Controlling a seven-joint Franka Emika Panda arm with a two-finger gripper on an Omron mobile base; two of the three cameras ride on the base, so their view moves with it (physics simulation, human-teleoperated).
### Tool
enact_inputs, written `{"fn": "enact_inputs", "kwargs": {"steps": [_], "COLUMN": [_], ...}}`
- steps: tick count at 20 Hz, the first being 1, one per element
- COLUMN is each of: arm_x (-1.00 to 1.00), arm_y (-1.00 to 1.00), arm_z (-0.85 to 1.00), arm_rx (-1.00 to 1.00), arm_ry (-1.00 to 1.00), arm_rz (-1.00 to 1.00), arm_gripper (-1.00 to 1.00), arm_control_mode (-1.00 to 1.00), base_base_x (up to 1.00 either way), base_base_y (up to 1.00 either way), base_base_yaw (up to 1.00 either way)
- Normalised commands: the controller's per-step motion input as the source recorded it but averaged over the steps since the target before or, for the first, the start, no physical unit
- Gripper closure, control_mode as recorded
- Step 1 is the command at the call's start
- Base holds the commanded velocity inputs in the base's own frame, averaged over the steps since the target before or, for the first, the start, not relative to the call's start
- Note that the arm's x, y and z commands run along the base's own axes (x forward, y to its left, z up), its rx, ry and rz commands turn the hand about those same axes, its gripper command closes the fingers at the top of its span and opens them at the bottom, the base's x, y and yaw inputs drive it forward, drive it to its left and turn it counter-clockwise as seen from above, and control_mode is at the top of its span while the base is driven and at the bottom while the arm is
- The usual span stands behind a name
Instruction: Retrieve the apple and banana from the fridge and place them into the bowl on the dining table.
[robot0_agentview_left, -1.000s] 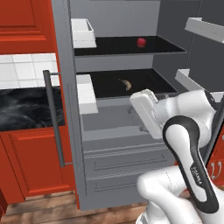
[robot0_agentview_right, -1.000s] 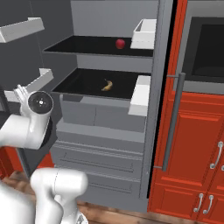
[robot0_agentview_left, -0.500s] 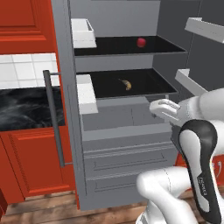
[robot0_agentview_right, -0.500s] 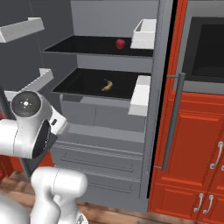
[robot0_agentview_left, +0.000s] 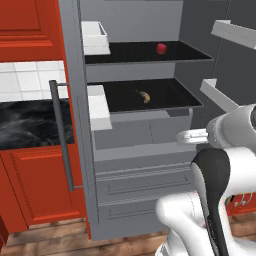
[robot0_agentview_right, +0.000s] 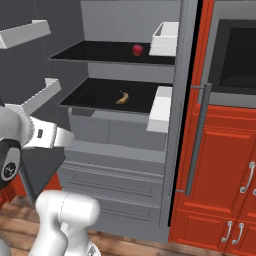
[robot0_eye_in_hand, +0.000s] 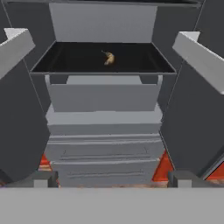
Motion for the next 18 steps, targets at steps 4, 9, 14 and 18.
{"fn": "enact_inputs", "kwargs": {"steps": [4, 9, 14, 18], "arm_x": [-0.46, -0.44, -0.2, 0.19], "arm_y": [-0.15, -0.28, -0.14, 0.0], "arm_z": [0.0, 0.0, 0.0, 0.0], "arm_rx": [-0.29, -0.11, 0.0, 0.05], "arm_ry": [-0.06, 0.0, 0.01, 0.01], "arm_rz": [0.0, 0.0, 0.03, 0.13], "arm_gripper": [-1.0, -1.0, -1.0, -1.0], "arm_control_mode": [-1.0, -1.0, -1.0, -1.0], "base_base_x": [0.0, 0.0, 0.0, 0.0], "base_base_y": [0.0, 0.0, 0.0, 0.0], "base_base_yaw": [0.0, 0.0, 0.0, 0.0]}}
